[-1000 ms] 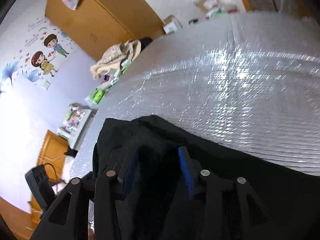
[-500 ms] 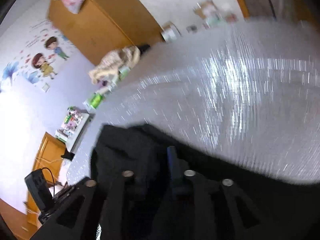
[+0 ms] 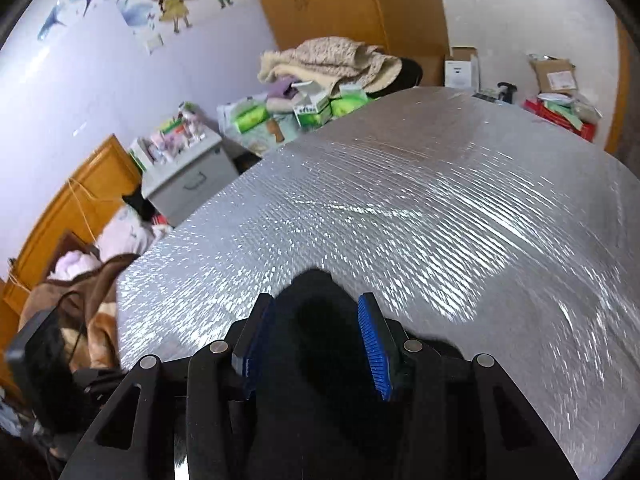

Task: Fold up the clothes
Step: 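Open the left gripper while the right gripper lifts away from the sweatshirt, then withdraw the open left gripper from the folded sweatshirt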

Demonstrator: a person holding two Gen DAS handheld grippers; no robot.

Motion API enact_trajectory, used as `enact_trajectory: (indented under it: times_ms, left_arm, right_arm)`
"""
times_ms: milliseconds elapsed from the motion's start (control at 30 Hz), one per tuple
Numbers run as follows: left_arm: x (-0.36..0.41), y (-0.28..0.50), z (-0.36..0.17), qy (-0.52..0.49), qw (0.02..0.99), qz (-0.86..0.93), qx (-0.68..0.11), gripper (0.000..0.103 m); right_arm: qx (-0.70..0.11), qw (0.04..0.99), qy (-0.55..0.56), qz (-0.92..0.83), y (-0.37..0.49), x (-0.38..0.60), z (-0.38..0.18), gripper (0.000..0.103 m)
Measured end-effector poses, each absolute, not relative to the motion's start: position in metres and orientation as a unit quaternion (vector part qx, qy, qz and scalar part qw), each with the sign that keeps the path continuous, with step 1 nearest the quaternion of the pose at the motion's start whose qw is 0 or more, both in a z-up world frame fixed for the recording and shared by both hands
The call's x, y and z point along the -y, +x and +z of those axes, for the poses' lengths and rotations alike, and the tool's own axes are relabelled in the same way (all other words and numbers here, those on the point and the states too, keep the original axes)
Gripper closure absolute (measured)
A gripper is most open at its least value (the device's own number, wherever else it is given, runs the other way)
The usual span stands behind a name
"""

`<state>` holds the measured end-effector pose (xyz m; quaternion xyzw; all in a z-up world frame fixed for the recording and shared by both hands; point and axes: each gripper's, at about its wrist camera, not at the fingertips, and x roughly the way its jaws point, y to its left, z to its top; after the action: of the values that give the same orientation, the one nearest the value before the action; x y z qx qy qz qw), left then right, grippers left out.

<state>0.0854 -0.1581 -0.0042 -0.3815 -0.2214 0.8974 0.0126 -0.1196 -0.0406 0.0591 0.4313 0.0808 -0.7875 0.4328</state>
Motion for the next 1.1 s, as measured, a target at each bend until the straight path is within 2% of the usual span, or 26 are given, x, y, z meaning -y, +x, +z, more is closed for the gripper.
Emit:
enact_trajectory:
  times_ms: [167, 200, 233, 267, 333, 500, 1100]
  left_arm:
    - [0.162, 0.086, -0.005, -0.384, 0.025, 0.892, 0.239, 0.092]
    - [0.162, 0.086, -0.005, -0.384, 0.028, 0.891, 0.241, 0.091]
    - [0.163, 0.086, -0.006, -0.384, 0.031, 0.89, 0.243, 0.09]
    - [0.163, 0.086, -0.006, -0.384, 0.034, 0.89, 0.244, 0.09]
    - [0.162, 0.086, -0.008, -0.388, 0.036, 0.891, 0.234, 0.091]
    - [0.154, 0.087, -0.006, -0.388, 0.03, 0.899, 0.2, 0.097]
    - [0.155, 0.1, -0.013, -0.38, 0.034, 0.903, 0.2, 0.098]
  right_arm:
    - [-0.087, 0.428, 0.471, -0.766, -0.143, 0.064, 0.043, 0.058]
    - [-0.085, 0.429, 0.481, -0.76, -0.146, 0.066, 0.039, 0.064]
    - [-0.085, 0.43, 0.487, -0.756, -0.149, 0.068, 0.037, 0.084]
    - [-0.086, 0.433, 0.486, -0.754, -0.148, 0.07, 0.036, 0.093]
    - [-0.091, 0.435, 0.481, -0.756, -0.147, 0.07, 0.036, 0.1]
    - [-0.094, 0.425, 0.46, -0.774, -0.148, 0.065, 0.042, 0.101]
    - [-0.075, 0.389, 0.454, -0.798, -0.18, 0.05, 0.032, 0.102]
